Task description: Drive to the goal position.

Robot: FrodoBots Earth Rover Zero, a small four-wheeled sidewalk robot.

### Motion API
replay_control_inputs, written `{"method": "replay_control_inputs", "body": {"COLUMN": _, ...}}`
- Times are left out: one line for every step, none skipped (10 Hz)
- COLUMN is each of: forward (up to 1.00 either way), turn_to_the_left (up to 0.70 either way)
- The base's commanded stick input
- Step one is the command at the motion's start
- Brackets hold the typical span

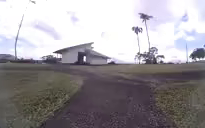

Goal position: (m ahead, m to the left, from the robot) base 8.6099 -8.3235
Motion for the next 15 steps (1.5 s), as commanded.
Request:
{"method": "replay_control_inputs", "body": {"forward": 0.50, "turn_to_the_left": -0.50}}
{"method": "replay_control_inputs", "body": {"forward": 0.50, "turn_to_the_left": -0.50}}
{"method": "replay_control_inputs", "body": {"forward": 0.50, "turn_to_the_left": -0.50}}
{"method": "replay_control_inputs", "body": {"forward": 0.50, "turn_to_the_left": -0.50}}
{"method": "replay_control_inputs", "body": {"forward": 0.50, "turn_to_the_left": -0.50}}
{"method": "replay_control_inputs", "body": {"forward": 0.50, "turn_to_the_left": -0.50}}
{"method": "replay_control_inputs", "body": {"forward": 0.50, "turn_to_the_left": -0.50}}
{"method": "replay_control_inputs", "body": {"forward": 0.50, "turn_to_the_left": -0.50}}
{"method": "replay_control_inputs", "body": {"forward": 0.50, "turn_to_the_left": -0.24}}
{"method": "replay_control_inputs", "body": {"forward": 0.50, "turn_to_the_left": 0.00}}
{"method": "replay_control_inputs", "body": {"forward": 0.50, "turn_to_the_left": 0.00}}
{"method": "replay_control_inputs", "body": {"forward": 0.50, "turn_to_the_left": 0.00}}
{"method": "replay_control_inputs", "body": {"forward": 0.50, "turn_to_the_left": 0.00}}
{"method": "replay_control_inputs", "body": {"forward": 0.50, "turn_to_the_left": 0.21}}
{"method": "replay_control_inputs", "body": {"forward": 0.50, "turn_to_the_left": 0.50}}
